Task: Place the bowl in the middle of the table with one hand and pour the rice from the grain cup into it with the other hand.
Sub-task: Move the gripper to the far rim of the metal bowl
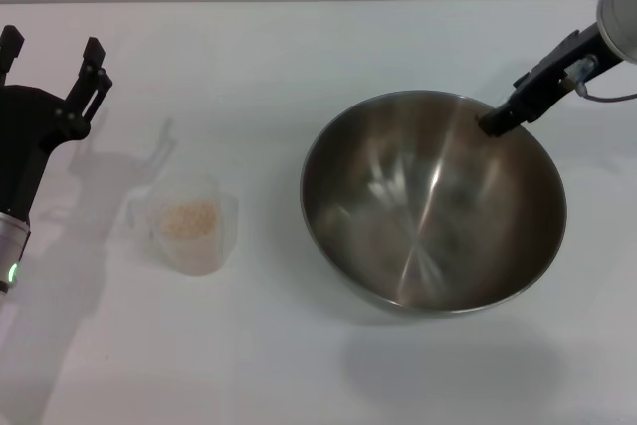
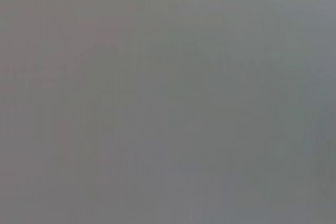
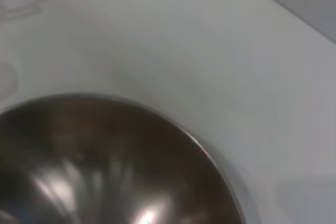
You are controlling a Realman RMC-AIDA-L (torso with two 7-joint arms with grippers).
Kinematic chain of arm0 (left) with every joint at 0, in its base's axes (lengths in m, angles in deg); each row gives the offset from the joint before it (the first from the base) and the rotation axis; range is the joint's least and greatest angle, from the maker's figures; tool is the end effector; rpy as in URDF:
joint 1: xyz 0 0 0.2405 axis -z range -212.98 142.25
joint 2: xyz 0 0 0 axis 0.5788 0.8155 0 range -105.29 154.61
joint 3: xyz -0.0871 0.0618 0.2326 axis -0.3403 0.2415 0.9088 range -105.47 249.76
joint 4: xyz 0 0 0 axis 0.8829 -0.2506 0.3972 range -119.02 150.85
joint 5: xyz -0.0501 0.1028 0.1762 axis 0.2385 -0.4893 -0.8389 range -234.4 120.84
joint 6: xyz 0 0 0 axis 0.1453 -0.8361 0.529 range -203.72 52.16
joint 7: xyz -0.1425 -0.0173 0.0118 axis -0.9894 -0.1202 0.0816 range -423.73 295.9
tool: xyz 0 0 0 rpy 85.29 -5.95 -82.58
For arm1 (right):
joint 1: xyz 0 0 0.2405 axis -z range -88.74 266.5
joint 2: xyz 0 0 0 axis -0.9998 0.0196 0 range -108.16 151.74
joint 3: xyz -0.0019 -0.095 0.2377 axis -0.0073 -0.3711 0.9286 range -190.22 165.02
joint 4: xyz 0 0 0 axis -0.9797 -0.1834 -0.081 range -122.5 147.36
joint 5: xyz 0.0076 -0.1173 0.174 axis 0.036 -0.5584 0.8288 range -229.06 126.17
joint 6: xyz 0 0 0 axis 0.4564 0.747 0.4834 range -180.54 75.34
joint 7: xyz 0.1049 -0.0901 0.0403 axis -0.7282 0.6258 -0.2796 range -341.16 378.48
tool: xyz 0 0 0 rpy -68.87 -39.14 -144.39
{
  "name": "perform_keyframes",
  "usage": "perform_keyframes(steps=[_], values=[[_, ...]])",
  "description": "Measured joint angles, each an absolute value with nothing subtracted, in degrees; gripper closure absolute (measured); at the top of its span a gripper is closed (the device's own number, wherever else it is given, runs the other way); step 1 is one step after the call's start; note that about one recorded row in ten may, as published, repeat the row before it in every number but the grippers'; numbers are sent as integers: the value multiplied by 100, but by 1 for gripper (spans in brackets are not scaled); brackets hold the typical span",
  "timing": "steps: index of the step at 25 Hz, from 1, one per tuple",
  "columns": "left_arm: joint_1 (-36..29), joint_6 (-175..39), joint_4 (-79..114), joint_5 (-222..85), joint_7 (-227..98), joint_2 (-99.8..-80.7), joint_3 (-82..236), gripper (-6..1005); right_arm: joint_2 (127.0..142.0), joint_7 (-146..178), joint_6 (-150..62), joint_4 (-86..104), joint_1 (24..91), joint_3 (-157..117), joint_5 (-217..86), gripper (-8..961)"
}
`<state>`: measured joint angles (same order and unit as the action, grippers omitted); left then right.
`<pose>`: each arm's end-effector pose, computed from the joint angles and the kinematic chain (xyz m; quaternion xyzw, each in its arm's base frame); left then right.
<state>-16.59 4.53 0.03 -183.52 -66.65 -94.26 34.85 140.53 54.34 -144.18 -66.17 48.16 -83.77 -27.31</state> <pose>-0.3005 0.2910 -0.0223 -0.6928 -0.1556 -0.3697 0.5993 0.1621 0.3844 0.0369 -0.9071 0.2997 -0.1801 0.2344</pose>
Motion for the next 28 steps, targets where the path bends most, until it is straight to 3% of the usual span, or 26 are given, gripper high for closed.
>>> perform_keyframes(steps=[15,21,28], values=[[-1678,469,-26,-18352,-6665,-9426,3495,138,14066,5961,-13710,-5297,4702,-8238,-2552,327],[-1649,463,-1,-18351,-6665,-9426,3484,138,14071,5885,-13669,-5248,4685,-8241,-2549,517],[-1633,460,-24,-18351,-6665,-9426,3473,137,14058,5828,-13662,-5248,4681,-8187,-2544,805]])
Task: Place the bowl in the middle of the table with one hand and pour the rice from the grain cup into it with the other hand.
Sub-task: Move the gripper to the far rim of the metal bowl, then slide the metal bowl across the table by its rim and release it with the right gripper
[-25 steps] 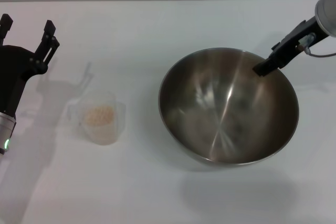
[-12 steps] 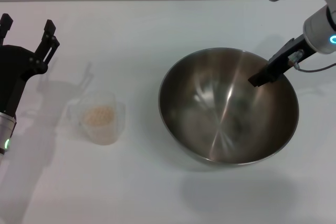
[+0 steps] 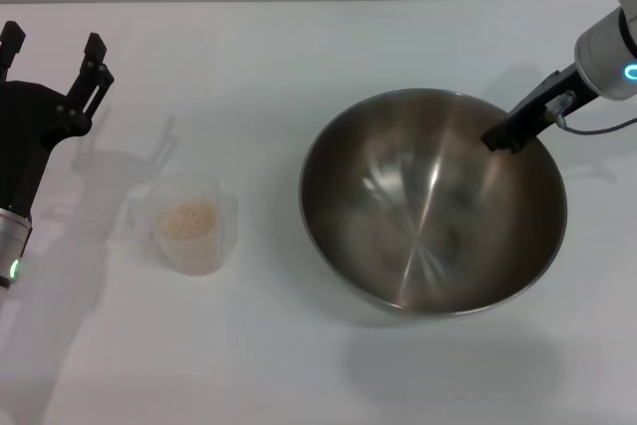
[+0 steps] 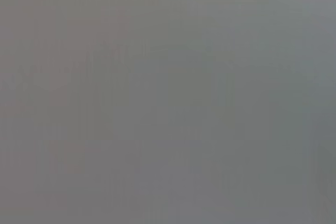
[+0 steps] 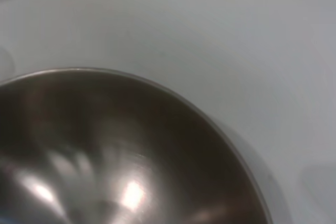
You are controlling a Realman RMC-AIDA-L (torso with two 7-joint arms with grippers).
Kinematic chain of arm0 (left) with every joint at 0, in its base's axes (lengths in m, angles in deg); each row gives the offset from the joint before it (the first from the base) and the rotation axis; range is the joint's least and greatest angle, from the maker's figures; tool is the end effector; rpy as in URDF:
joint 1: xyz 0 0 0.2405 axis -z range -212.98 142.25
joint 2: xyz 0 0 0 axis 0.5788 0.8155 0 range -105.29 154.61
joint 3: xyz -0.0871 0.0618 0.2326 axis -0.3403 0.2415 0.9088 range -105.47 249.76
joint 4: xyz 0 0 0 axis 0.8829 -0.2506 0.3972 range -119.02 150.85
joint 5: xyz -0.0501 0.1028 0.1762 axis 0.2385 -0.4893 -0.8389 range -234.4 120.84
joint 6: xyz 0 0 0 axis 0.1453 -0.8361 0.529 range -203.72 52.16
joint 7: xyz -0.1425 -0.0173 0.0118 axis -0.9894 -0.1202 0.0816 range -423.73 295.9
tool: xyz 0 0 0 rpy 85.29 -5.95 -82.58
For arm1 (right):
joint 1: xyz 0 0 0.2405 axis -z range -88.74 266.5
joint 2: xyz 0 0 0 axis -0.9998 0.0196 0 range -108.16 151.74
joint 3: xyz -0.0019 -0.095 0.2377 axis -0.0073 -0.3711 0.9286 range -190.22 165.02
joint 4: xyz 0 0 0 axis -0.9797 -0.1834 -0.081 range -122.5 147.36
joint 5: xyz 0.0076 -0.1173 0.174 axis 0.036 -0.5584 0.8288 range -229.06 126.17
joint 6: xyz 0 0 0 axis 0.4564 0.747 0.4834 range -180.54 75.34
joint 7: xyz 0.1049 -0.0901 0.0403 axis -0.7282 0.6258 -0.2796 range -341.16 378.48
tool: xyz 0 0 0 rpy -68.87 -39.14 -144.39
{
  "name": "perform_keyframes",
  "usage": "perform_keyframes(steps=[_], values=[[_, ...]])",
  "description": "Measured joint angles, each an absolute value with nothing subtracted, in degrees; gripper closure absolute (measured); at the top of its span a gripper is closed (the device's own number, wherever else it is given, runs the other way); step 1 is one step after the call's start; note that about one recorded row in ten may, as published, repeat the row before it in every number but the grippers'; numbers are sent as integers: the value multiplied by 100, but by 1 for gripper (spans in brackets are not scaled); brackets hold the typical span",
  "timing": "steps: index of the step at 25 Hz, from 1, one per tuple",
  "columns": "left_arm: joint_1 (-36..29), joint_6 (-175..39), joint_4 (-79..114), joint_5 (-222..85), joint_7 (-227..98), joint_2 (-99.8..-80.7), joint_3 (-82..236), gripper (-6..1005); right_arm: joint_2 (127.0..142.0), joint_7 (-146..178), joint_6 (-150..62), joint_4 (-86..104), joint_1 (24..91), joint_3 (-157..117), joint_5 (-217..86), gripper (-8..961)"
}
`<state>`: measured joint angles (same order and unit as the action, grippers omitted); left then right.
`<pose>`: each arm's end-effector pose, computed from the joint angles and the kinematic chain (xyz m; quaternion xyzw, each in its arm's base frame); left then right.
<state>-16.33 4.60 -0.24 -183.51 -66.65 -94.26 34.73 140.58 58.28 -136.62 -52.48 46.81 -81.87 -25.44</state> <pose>-0.2981 0.2927 -0.0221 -0.6916 -0.1542 -0.3737 0.5986 0.1939 0.3930 0.0100 -0.9062 0.3275 -0.1741 0.2031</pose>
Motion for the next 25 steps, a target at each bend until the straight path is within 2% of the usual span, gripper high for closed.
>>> perform_keyframes(steps=[4,25], values=[[-1626,473,-26,-18351,-6665,-9425,3470,137,14062,5859,-13659,-5317,4688,-8104,-2541,917],[-1639,507,-43,-18351,-6665,-9426,3471,137,14055,7073,-13939,-6177,5206,-7484,-1274,953]])
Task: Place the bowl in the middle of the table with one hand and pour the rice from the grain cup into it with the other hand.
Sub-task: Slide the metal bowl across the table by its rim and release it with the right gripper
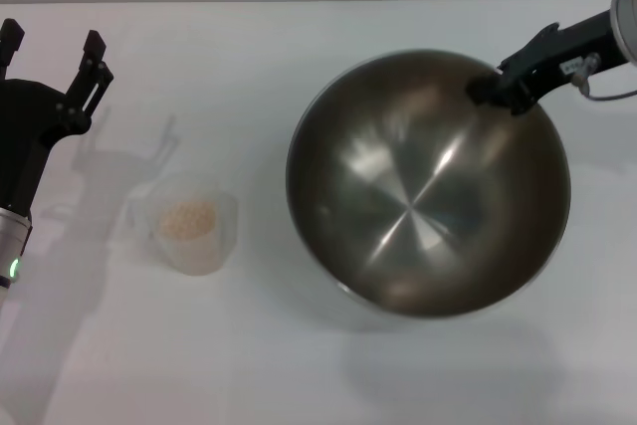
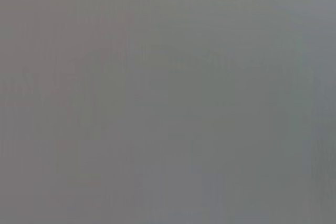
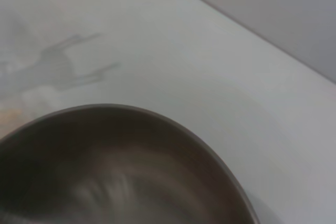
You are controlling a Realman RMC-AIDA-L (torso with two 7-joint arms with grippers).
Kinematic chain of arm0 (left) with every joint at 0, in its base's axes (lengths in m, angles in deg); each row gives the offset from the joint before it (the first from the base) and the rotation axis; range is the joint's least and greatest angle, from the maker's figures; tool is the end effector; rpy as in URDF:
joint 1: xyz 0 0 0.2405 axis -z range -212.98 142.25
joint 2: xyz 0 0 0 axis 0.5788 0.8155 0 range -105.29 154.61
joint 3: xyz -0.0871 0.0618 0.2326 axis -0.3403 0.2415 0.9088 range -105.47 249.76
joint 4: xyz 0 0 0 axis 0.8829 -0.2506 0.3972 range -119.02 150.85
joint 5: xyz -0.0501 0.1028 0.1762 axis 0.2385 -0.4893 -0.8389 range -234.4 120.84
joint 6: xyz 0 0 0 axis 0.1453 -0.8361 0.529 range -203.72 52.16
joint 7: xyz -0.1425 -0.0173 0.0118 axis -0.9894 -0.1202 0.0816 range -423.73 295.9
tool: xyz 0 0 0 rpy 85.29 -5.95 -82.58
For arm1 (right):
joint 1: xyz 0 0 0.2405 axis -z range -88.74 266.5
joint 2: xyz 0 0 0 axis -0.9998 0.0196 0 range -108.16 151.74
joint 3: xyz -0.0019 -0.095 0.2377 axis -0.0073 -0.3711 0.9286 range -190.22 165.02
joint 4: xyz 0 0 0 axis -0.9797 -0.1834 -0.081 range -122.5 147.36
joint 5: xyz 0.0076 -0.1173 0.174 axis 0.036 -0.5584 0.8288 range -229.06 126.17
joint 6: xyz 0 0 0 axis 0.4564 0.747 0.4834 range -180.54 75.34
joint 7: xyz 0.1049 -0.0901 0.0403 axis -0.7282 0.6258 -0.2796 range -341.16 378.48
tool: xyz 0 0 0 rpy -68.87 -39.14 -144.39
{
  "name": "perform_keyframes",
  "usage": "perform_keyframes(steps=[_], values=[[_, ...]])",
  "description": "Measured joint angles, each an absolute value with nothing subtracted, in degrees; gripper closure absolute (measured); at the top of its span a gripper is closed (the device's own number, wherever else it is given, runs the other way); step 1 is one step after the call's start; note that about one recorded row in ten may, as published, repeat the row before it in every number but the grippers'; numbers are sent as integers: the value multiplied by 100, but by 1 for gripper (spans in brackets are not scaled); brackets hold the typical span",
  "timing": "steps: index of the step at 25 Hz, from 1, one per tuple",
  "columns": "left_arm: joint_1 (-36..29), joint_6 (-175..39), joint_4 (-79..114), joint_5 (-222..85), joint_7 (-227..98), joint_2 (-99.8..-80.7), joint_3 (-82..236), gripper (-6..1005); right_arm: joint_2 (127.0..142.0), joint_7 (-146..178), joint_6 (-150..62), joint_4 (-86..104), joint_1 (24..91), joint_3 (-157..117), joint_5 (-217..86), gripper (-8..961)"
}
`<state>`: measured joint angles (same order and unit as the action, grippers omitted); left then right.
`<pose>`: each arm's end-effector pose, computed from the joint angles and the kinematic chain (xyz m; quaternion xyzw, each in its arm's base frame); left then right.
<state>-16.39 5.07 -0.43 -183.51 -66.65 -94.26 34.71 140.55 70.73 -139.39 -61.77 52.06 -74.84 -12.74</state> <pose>-0.2968 0.2923 -0.0215 -0.6895 -0.1523 -0.3777 0.5989 0.1784 0.3841 0.0403 -0.9439 0.2598 -0.0548 0.1962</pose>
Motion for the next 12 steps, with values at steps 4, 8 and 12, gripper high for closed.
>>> perform_keyframes(steps=[4,8,12], values=[[-1639,509,-43,-18352,-6665,-9430,3470,137,14069,7158,-13959,-6030,5236,-7588,-1048,952],[-1639,507,-44,-18351,-6665,-9433,3471,137,14064,7159,-13967,-5882,5205,-7701,-905,952],[-1638,500,-43,-18351,-6665,-9434,3471,138,14073,7161,-13963,-5636,5145,-7921,-833,951]])
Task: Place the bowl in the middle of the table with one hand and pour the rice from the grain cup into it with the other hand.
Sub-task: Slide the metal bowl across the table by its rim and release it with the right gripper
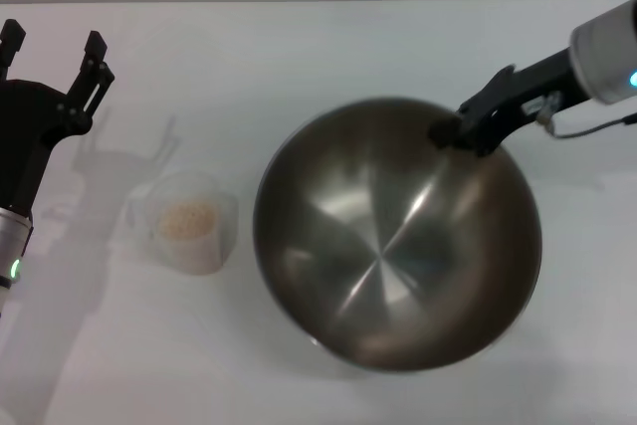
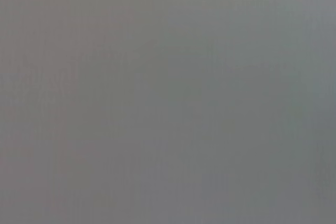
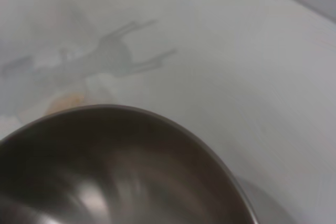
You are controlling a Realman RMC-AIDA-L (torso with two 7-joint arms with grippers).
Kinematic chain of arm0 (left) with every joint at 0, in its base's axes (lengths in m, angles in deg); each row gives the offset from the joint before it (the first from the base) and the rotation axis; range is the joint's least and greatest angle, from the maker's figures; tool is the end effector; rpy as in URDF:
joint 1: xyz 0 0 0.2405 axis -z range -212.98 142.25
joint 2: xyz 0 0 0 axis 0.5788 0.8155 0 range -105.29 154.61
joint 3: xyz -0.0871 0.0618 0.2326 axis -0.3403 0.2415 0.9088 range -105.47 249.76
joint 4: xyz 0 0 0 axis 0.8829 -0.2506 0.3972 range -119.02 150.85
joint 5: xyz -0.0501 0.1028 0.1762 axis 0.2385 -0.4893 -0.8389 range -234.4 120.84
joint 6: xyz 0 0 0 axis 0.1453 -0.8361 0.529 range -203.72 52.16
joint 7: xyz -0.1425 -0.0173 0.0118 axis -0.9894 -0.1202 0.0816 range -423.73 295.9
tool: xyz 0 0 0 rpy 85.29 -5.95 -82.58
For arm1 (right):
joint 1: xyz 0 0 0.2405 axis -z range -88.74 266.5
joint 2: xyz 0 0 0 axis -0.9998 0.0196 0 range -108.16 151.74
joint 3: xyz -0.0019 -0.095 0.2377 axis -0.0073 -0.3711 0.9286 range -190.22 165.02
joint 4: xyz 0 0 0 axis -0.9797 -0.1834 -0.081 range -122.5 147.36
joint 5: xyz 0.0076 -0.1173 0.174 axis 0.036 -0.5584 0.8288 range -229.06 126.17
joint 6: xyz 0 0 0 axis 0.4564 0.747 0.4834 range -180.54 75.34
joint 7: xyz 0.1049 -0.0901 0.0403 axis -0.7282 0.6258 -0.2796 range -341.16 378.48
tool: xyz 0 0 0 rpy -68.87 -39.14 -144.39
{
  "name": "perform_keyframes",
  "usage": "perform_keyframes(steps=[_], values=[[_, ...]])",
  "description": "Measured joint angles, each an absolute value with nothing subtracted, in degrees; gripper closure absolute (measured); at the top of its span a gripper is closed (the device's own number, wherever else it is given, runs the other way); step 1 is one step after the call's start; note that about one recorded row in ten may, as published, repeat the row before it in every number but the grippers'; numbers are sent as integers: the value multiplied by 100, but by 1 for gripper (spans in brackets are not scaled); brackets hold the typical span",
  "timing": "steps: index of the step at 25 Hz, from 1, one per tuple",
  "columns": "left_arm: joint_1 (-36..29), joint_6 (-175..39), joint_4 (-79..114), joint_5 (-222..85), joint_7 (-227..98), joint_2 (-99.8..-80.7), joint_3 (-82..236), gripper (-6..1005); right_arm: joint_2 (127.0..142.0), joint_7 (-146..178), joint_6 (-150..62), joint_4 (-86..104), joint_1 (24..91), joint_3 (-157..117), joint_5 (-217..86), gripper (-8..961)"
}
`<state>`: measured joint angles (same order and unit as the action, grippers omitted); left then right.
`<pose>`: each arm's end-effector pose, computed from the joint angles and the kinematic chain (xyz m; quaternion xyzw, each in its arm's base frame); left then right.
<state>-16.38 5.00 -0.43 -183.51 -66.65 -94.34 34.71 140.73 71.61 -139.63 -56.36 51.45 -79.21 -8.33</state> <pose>-0.2965 0.2923 -0.0222 -0.6896 -0.1531 -0.3778 0.5985 0.1754 0.3738 0.0095 -0.9559 0.2585 -0.0525 0.1294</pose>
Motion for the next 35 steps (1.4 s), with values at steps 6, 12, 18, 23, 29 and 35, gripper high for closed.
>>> perform_keyframes(steps=[6,12,18,23,29,35], values=[[-1638,488,-43,-18351,-6664,-9434,3471,138,14076,7164,-13887,-5304,5040,-8187,-833,950],[-1638,495,-43,-18352,-6664,-9434,3471,138,14079,7096,-13832,-5108,4957,-8359,-900,949],[-1638,479,-43,-18352,-6665,-9434,3471,137,14081,6978,-13776,-5000,4888,-8418,-1050,948],[-1638,477,-43,-18352,-6665,-9434,3471,137,14080,6923,-13754,-4880,4814,-8420,-1078,932],[-1638,494,-43,-18352,-6664,-9434,3471,138,14080,6910,-13749,-5214,4865,-8420,-1083,821],[-1657,509,-43,-18352,-6665,-9434,3471,138,14092,6899,-13687,-5459,4895,-8506,-1153,659]])
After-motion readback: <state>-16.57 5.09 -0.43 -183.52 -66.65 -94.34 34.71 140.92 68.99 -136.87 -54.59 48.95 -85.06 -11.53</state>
